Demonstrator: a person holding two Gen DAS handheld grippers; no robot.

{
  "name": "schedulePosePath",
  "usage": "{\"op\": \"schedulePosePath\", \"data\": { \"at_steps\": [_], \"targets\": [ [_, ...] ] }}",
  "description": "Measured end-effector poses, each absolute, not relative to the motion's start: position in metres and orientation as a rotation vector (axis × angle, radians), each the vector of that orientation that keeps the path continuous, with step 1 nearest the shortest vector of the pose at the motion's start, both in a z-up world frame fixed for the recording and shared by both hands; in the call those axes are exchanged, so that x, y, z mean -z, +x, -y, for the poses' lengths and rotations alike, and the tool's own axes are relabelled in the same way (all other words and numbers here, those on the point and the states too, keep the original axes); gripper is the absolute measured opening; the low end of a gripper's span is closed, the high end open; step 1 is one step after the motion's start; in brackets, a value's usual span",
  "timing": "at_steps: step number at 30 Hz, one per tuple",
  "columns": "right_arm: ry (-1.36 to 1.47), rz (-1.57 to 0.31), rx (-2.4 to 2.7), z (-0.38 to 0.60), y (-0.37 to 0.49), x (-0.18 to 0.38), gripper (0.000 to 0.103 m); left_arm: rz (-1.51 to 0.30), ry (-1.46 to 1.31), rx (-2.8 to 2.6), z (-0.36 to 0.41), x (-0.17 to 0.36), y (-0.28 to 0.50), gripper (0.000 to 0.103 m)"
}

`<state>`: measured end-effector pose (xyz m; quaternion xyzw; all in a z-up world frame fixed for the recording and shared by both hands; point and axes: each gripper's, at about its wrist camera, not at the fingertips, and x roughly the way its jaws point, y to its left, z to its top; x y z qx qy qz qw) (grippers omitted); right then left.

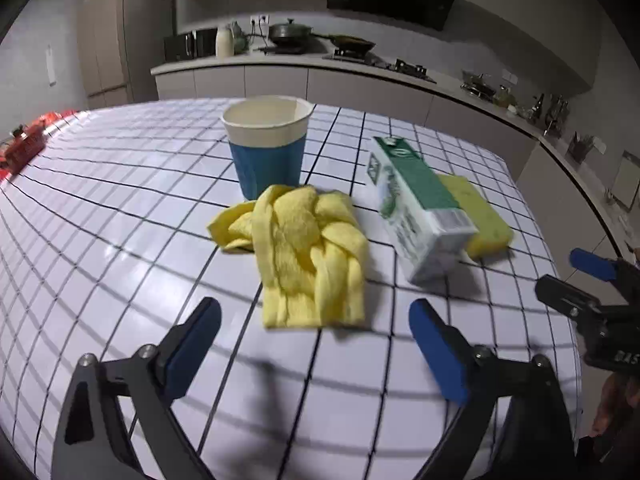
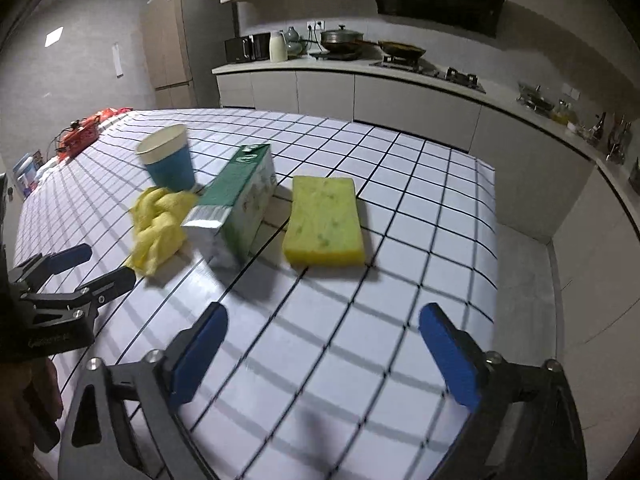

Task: Collect trash
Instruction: 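Move both tools back toward the yellow cloth and yellow sponge, then grasp the yellow cloth with the left tool while the right tool grasps the yellow sponge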

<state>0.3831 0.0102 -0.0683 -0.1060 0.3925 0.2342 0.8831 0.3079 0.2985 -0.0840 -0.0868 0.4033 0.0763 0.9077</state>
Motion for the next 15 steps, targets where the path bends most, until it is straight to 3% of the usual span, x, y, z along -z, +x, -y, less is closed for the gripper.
{"op": "schedulePosePath", "data": {
  "at_steps": [10,13,15],
  "targets": [
    [-0.228,-0.898,-0.485,-0.039,0.444,0.099,0.086,-0.884,-0.210,-0.165,-0.320,0.102,0.335,0.088],
    [-0.233,-0.919,-0.490,-0.046,0.455,0.105,0.071,-0.891,-0.204,-0.155,-0.319,0.101,0.339,0.088],
    [-0.246,-0.917,-0.488,-0.049,0.457,0.106,0.067,-0.893,-0.193,-0.154,-0.318,0.101,0.341,0.084]
  ]
}}
